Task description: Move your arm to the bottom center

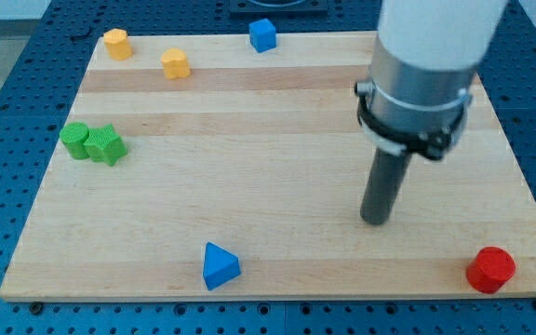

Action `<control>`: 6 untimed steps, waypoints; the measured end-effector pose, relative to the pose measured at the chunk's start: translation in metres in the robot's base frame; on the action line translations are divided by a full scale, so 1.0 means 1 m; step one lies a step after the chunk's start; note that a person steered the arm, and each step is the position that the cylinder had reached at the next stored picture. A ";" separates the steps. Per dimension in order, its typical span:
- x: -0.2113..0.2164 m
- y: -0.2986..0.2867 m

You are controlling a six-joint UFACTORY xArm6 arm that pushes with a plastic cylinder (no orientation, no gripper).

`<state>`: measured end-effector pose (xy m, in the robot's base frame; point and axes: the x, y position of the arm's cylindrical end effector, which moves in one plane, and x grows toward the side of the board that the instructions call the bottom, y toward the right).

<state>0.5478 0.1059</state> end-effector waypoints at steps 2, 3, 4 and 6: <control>0.070 -0.023; 0.071 -0.049; 0.071 -0.093; 0.065 -0.224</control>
